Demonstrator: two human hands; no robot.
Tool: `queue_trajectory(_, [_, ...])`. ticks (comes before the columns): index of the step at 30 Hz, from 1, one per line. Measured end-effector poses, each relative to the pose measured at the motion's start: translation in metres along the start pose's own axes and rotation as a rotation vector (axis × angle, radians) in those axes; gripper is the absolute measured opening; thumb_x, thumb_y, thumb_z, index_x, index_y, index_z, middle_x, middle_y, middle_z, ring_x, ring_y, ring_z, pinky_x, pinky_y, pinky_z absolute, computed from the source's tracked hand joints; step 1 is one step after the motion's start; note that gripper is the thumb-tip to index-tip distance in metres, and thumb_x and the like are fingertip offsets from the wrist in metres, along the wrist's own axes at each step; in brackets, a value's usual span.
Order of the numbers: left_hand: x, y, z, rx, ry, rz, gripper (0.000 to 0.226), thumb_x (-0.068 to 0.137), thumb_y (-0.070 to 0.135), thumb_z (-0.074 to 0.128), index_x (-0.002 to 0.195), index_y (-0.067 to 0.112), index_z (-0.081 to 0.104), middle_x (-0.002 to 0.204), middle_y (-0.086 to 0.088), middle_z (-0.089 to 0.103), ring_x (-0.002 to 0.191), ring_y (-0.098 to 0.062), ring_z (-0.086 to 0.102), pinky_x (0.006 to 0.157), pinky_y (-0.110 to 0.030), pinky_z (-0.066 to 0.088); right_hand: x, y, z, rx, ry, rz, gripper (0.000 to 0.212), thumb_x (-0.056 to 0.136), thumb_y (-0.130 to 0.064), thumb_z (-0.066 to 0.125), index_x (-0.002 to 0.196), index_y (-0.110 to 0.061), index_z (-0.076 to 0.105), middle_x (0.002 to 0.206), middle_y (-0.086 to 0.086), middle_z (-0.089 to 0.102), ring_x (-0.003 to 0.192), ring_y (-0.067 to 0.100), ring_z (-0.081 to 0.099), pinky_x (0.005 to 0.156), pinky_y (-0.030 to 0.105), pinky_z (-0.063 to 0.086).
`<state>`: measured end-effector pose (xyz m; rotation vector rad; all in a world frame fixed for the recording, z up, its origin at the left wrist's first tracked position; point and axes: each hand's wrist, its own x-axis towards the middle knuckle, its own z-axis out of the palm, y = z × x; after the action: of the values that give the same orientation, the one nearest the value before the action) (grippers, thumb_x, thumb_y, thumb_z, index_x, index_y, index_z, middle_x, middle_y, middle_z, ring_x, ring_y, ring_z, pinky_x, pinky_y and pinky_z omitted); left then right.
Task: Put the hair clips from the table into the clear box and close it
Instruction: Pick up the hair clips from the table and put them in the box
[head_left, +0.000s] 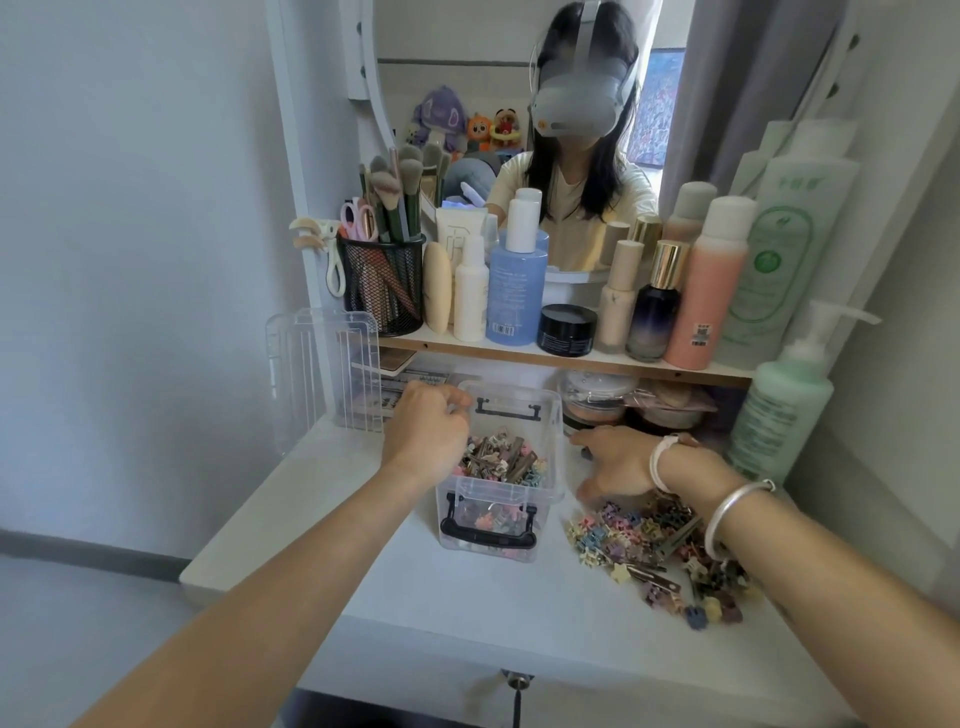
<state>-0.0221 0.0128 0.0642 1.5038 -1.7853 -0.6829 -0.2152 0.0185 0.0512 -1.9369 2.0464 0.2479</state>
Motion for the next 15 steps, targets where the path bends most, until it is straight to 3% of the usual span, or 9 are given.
queue_trajectory(5, [0.001, 0.001, -0.001, 0.009, -0.002, -0.006, 0.029, 0.092, 0.008, 0.041, 0.112, 0.011, 0.063, 0.129, -0.013, 0.047, 0.109, -0.033, 0.055, 0.094, -0.035, 0.042, 0.003, -0.003, -0.003, -0.016, 0.051, -0.07, 0.037, 0.078, -0.011, 0.067, 0.114, -0.005, 0.061, 0.109, 0.006, 0.06, 0.098, 0.02, 0.056, 0.079, 0.025, 0.044])
queue_trajectory(8, [0.001, 0.001, -0.001, 0.015, -0.006, -0.001, 0.029, 0.092, 0.008, 0.042, 0.111, 0.011, 0.064, 0.129, -0.013, 0.048, 0.104, -0.036, 0.058, 0.09, -0.037, 0.044, 0.0, -0.005, 0.0, 0.026, 0.084, -0.114, 0.023, 0.075, 0.0, 0.066, 0.097, -0.003, 0.069, 0.086, 0.002, 0.06, 0.081, 0.012, 0.054, 0.07, 0.021, 0.042])
queue_trajectory(11, [0.0, 0.001, -0.001, 0.01, -0.007, -0.004, 0.03, 0.092, 0.008, 0.042, 0.111, 0.01, 0.064, 0.13, -0.013, 0.047, 0.107, -0.034, 0.056, 0.094, -0.037, 0.043, -0.005, -0.005, -0.002, 0.021, 0.153, -0.143, 0.021, 0.076, 0.001, 0.062, 0.093, -0.005, 0.071, 0.092, 0.006, 0.067, 0.083, 0.013, 0.055, 0.073, 0.018, 0.042])
queue_trajectory(13, [0.0, 0.001, -0.001, 0.011, -0.007, -0.005, 0.03, 0.092, 0.008, 0.041, 0.112, 0.01, 0.063, 0.131, -0.012, 0.046, 0.111, -0.031, 0.054, 0.098, -0.036, 0.041, -0.012, -0.003, -0.014, 0.078, 0.299, -0.156, 0.02, 0.079, -0.002, 0.062, 0.095, -0.008, 0.071, 0.094, 0.003, 0.067, 0.087, 0.012, 0.057, 0.075, 0.013, 0.039])
queue_trajectory(15, [-0.001, 0.001, -0.001, 0.013, -0.006, -0.004, 0.03, 0.092, 0.008, 0.041, 0.113, 0.01, 0.063, 0.131, -0.013, 0.046, 0.112, -0.031, 0.053, 0.099, -0.036, 0.041, -0.021, -0.005, -0.032, 0.328, 0.447, -0.188, 0.016, 0.079, -0.002, 0.064, 0.093, -0.009, 0.07, 0.083, 0.0, 0.063, 0.08, 0.01, 0.056, 0.068, 0.009, 0.04])
